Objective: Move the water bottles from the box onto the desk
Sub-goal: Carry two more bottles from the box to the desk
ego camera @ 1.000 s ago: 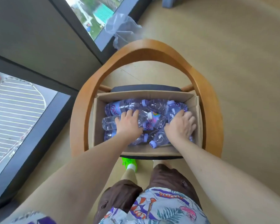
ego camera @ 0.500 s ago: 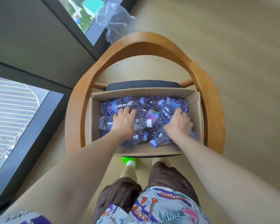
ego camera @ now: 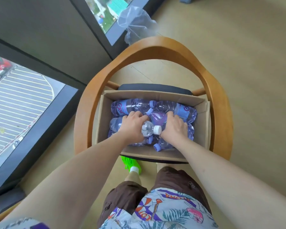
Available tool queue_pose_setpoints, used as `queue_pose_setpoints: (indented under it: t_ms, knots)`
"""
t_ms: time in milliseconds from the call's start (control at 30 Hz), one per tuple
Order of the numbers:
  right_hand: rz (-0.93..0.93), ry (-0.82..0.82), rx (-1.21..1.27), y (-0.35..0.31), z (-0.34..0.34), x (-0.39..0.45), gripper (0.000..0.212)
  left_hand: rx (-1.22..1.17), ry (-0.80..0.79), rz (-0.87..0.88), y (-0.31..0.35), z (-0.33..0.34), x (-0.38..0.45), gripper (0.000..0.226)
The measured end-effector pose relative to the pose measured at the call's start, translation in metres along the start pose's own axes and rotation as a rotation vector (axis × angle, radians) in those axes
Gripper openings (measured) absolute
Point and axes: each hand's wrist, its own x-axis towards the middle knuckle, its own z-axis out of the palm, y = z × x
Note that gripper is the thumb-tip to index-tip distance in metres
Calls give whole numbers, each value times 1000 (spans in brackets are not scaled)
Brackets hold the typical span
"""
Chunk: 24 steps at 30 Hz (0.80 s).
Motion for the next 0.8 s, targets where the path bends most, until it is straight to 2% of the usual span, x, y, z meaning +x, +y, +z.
queue_pose_setpoints:
  t_ms: [133, 233, 333, 433, 733, 800]
  knots:
    - [-4, -37, 74, -11, -11, -5, 72, -256, 97, -96, 13, -19, -7, 55]
    - [-36, -41, 135, -22, -21, -7, 77, -486, 173, -187, 17, -35, -19, 45]
    - [-104, -8, 156, -42, -31, -12, 69, -611, 246, -269, 13, -53, -36, 37]
    - [-190, 48, 208, -69, -40, -22, 62, -711, 320, -333, 4, -74, -62, 39]
    - [-525, 72, 232, -173, -40, -99, 70, -1010, 645, -521, -35, -91, -205, 41]
    - [-617, 68, 235, -197, -32, -127, 72, -1050, 734, -575, -43, -85, -247, 35]
